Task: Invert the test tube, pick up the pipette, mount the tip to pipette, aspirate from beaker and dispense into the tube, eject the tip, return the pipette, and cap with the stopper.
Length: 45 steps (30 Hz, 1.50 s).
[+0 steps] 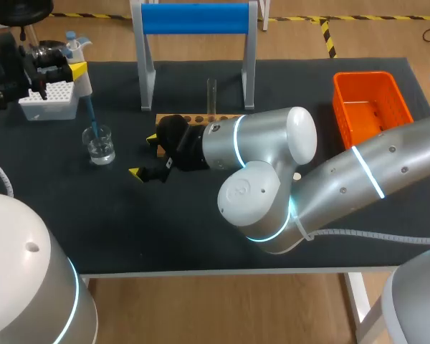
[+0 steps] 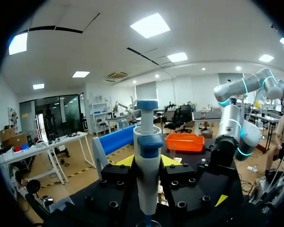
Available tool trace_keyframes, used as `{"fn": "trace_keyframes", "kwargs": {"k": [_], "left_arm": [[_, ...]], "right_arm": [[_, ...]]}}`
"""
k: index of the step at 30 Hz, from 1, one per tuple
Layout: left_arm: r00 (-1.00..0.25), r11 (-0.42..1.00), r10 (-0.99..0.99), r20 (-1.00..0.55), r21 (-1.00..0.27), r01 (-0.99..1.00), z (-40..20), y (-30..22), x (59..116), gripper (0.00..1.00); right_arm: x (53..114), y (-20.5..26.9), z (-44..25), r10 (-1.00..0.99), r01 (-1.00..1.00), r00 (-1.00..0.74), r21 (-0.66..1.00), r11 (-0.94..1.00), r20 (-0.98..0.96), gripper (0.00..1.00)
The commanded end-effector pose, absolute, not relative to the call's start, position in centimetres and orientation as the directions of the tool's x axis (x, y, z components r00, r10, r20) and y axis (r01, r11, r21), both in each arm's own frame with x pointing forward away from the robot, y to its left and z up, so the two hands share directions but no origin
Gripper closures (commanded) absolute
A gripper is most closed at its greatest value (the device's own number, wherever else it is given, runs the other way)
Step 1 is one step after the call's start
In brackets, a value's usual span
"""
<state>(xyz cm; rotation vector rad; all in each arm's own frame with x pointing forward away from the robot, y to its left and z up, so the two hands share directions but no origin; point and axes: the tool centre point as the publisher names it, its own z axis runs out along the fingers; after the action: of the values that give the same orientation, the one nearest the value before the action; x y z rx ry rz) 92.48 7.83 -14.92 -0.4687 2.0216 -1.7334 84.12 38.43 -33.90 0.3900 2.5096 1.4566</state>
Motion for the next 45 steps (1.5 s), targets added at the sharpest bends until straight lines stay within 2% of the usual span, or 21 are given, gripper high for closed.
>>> {"fn": "trace_keyframes", "kwargs": {"k": [1, 45], "left_arm": [[-0.846, 0.160, -0.522, -0.106, -0.987, 0.025, -15.4, 7.6, 92.6, 1.00], [-0.840, 0.128, -0.538, -0.067, -0.992, -0.003, -18.5, 8.1, 93.3, 1.00]], "right_arm": [[84.1, 38.2, -33.8, 0.330, 0.120, -0.943, 0.872, 0.475, -0.050, 0.00], [84.1, 38.2, -33.8, 0.330, 0.120, -0.943, 0.872, 0.475, -0.050, 0.00]]}}
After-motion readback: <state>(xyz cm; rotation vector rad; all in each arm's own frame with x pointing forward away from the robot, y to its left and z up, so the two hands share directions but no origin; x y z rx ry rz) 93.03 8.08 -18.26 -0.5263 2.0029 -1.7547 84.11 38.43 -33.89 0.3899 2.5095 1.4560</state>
